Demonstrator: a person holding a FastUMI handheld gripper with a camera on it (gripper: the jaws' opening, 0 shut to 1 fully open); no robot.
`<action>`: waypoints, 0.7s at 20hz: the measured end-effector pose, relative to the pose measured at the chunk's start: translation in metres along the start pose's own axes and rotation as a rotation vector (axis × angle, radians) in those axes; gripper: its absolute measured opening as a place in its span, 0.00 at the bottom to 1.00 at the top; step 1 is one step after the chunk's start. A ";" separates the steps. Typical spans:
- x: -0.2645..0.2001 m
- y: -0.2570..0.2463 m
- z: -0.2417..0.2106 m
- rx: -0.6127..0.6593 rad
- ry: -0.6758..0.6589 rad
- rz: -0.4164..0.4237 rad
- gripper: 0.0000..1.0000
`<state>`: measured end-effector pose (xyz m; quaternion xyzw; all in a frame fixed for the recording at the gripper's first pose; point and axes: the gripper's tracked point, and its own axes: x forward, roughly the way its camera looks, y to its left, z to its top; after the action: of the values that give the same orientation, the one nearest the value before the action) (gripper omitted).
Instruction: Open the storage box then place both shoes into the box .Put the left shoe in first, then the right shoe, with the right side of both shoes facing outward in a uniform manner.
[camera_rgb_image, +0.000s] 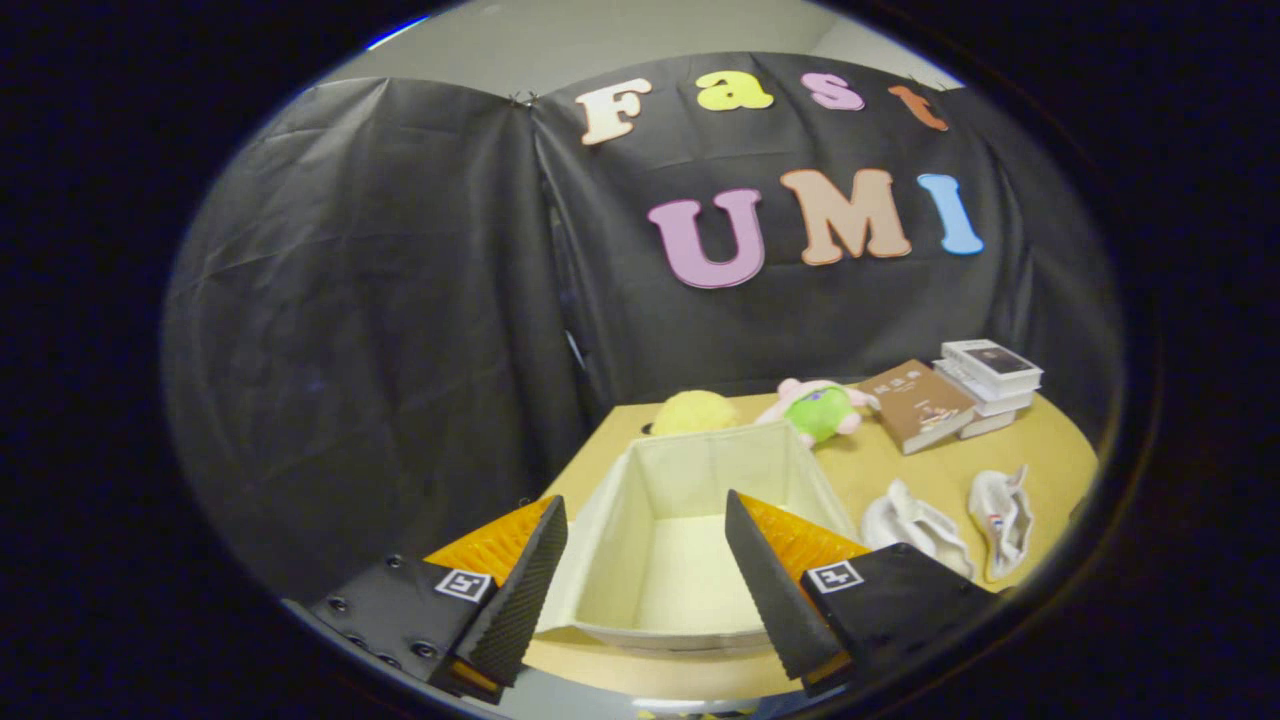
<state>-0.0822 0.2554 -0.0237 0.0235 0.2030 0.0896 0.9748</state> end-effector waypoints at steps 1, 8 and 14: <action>-0.004 -0.023 -0.005 -0.020 0.019 -0.061 0.98; -0.009 -0.140 -0.027 -0.091 0.173 -0.352 0.99; -0.018 -0.212 -0.063 -0.175 0.409 -0.520 1.00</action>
<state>-0.0881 0.0441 -0.0919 -0.1314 0.3852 -0.1422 0.9023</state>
